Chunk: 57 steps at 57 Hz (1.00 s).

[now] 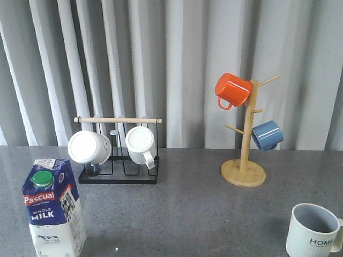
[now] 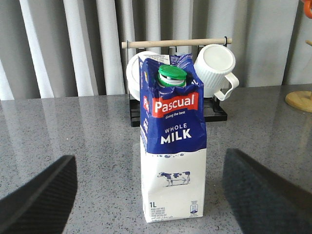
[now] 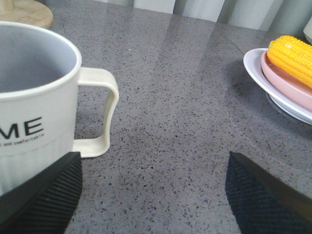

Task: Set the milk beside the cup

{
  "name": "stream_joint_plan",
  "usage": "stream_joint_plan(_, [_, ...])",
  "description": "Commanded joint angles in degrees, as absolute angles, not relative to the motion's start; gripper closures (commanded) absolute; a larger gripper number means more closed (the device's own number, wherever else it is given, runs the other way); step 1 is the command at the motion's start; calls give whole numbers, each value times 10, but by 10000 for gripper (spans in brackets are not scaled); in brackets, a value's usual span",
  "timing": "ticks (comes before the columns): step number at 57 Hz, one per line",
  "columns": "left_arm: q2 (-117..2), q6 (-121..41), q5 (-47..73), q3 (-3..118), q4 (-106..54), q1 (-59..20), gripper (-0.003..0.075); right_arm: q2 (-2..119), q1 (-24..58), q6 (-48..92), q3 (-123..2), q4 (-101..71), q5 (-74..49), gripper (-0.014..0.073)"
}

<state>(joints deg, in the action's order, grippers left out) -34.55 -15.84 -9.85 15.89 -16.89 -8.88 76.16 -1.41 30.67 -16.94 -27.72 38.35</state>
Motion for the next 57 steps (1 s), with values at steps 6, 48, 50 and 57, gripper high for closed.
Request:
stream_joint_plan(6, [-346,-158,-138,173,-173,-92,130,782,-14,306,-191,-260,436,17])
stream_joint_plan(48, [-346,-158,-138,173,-173,-92,130,788,-14,286,-194,-255,466,17])
stream_joint_plan(50, [-346,-158,-138,173,-173,-92,130,788,-14,281,-194,-252,468,17])
stream_joint_plan(57, [-346,-158,-138,173,-173,-92,130,788,-14,276,-194,-237,471,17])
